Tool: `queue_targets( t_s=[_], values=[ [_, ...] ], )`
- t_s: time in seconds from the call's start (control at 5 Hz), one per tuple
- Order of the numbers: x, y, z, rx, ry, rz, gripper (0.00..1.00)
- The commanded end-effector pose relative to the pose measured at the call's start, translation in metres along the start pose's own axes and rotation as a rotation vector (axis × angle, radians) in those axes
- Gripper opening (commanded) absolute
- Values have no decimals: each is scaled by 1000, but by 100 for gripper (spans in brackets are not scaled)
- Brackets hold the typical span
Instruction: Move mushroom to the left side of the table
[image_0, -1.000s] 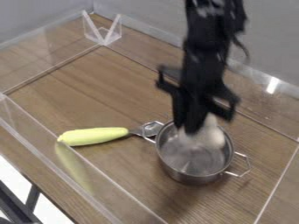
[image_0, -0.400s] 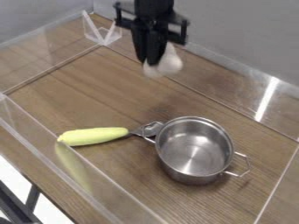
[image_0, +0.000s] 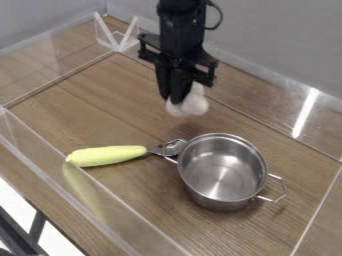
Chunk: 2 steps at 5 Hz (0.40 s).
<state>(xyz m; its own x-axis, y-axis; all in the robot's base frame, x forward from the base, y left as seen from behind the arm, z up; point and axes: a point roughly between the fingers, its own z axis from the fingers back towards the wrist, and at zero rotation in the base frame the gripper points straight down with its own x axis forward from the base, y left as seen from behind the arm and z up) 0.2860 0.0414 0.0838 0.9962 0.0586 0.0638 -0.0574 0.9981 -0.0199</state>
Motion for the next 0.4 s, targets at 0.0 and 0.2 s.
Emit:
queue_targets(
  t_s=[0.0,0.2],
  values=[
    [1,-7,3,12,-27,-12,0],
    [4,-7,9,10,-30,-68,0]
  ],
)
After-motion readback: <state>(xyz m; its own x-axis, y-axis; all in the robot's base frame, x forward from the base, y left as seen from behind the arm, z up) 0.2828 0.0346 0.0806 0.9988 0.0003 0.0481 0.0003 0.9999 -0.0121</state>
